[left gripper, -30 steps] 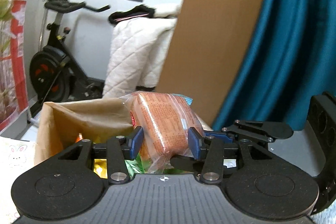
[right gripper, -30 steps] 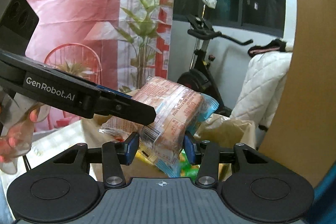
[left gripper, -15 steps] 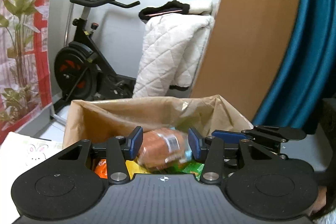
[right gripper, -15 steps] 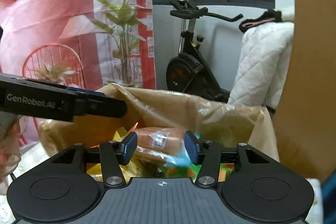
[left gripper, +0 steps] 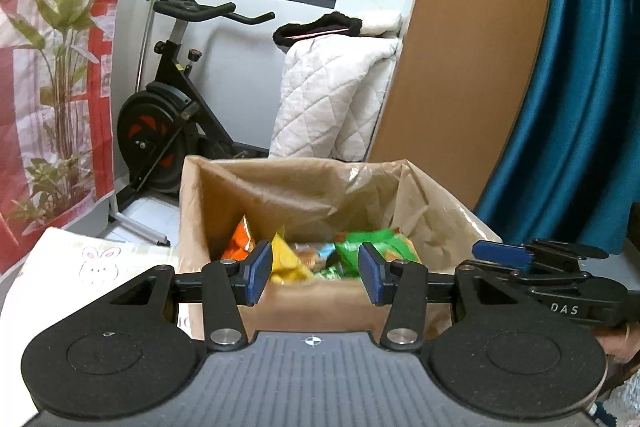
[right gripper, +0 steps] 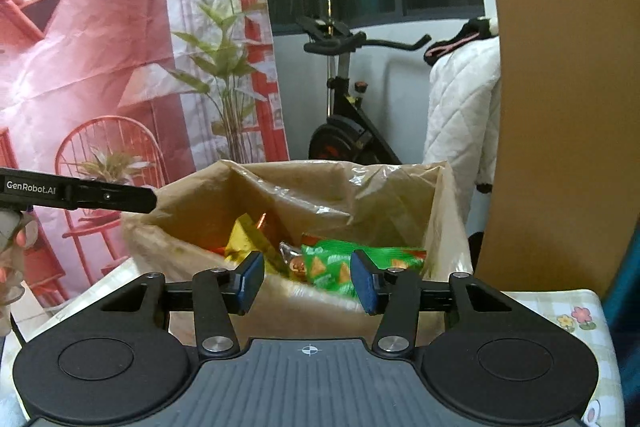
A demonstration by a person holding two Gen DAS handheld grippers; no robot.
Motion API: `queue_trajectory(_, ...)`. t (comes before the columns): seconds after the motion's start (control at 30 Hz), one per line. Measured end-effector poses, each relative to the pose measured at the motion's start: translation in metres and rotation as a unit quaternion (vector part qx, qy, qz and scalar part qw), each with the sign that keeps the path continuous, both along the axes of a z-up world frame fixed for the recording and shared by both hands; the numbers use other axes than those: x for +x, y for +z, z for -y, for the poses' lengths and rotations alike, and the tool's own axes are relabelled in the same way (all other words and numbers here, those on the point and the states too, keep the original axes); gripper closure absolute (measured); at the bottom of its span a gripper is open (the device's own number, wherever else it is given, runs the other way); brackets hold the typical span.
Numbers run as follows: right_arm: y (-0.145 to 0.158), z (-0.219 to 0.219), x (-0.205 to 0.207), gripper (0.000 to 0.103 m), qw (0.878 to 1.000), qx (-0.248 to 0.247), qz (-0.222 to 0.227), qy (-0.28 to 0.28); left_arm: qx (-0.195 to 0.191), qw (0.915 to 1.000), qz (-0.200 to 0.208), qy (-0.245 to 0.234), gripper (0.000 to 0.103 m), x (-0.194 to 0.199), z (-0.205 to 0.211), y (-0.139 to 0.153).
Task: Organize snacks
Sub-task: 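Move both tools back to the red and yellow candies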
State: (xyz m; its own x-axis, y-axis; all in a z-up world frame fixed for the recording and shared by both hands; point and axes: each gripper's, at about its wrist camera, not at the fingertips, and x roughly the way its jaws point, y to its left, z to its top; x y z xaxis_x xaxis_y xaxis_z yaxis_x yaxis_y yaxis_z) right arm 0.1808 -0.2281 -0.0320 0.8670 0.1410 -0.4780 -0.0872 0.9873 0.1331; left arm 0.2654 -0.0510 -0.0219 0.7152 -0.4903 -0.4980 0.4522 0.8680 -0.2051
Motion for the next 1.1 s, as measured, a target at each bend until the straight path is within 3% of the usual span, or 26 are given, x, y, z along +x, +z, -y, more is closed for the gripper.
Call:
queue_trajectory(0.23,-0.012,0.004,-0.045,0.057,1.0,0.009,0.003,-0.021,0.008,0.9998,-0.017,-0.009,0.053,-0.029,-0.008,-0.024)
queue_trajectory(0.5,-0.049,0.01,-0.061,0.059,0.998,0.017,-0.041,-0.041,0.009,0.9984,-0.055,-0.01,0.054,-0.034,-0.005,-0.06)
queue_trajectory(0.67,-0.078,-0.001,-0.059,0.067,0.996,0.028,-0.078,-0.024,0.02,0.9976,-0.062,-0.022,0.054,-0.034,0.003,-0.072)
queue_trajectory(1.1,-0.153,-0.029,-0.009,0.067,0.979,0.086,-0.182,-0.016,0.04,0.9965,-0.071,-0.02,0.054,-0.024,0.003,-0.095)
